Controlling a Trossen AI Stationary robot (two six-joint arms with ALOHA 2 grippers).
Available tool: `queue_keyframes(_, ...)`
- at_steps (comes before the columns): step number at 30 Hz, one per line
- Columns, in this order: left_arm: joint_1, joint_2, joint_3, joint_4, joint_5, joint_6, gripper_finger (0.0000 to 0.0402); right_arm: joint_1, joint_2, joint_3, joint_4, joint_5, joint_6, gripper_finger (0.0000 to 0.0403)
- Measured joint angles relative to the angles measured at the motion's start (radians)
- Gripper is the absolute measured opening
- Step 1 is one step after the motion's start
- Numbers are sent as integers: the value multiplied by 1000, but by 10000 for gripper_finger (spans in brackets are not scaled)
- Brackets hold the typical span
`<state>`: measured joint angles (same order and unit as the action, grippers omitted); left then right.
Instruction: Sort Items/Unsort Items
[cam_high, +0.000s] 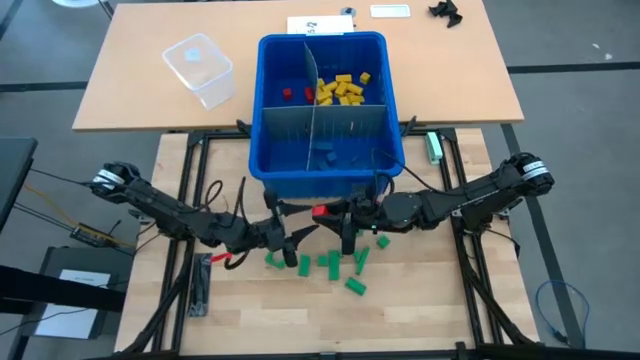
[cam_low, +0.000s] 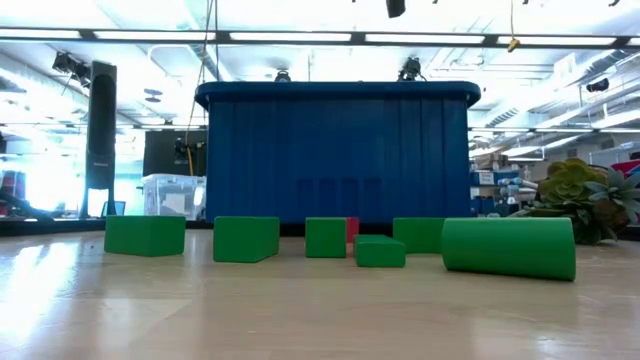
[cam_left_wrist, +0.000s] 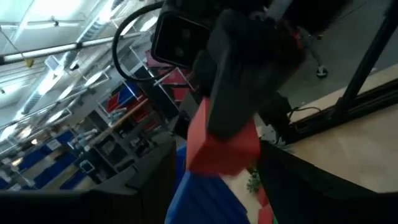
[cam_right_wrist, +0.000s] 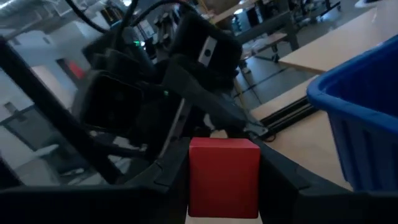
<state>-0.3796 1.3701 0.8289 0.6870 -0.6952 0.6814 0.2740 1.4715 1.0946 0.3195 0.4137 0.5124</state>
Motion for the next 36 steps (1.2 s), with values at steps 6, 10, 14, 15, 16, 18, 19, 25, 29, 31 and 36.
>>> queue_keyframes(6, -1, 6, 0, 7, 5, -1, 229, 0, 2, -2, 0, -3, 1, 135)
queue_keyframes(10, 0, 7, 0, 4, 8, -3, 229, 0, 2, -2, -4, -3, 0, 136)
queue_keyframes(14, 0, 7, 0, 5, 8, -3, 229, 0, 2, -3, -3, -2, 0, 136)
queue_keyframes(15, 0, 7, 0, 6, 8, -3, 229, 0, 2, -3, -2, -2, 1, 136)
queue_keyframes(16, 0, 7, 0, 6, 8, -4, 229, 0, 2, -3, -2, -2, 3, 136)
queue_keyframes(18, 0, 7, 0, 4, 13, -5, 229, 0, 10, -2, 8, -8, 6, 136)
queue_keyframes(19, 0, 7, 0, 3, 24, -5, 229, 0, 14, -3, 13, -11, 6, 136)
queue_keyframes(25, 0, 7, -2, -15, 79, -6, 229, 1, 50, -3, 49, -33, 9, 137)
queue_keyframes(29, 1, 6, -1, -49, 78, -8, 229, 1, 45, -3, 76, -49, -3, 137)
queue_keyframes(31, 1, 5, -1, -47, 78, -9, 229, 1, 43, -4, 107, -57, -14, 137)
queue_keyframes(36, 1, 5, -1, -29, 78, -11, 229, -7, 47, -4, 119, -81, 5, 137)
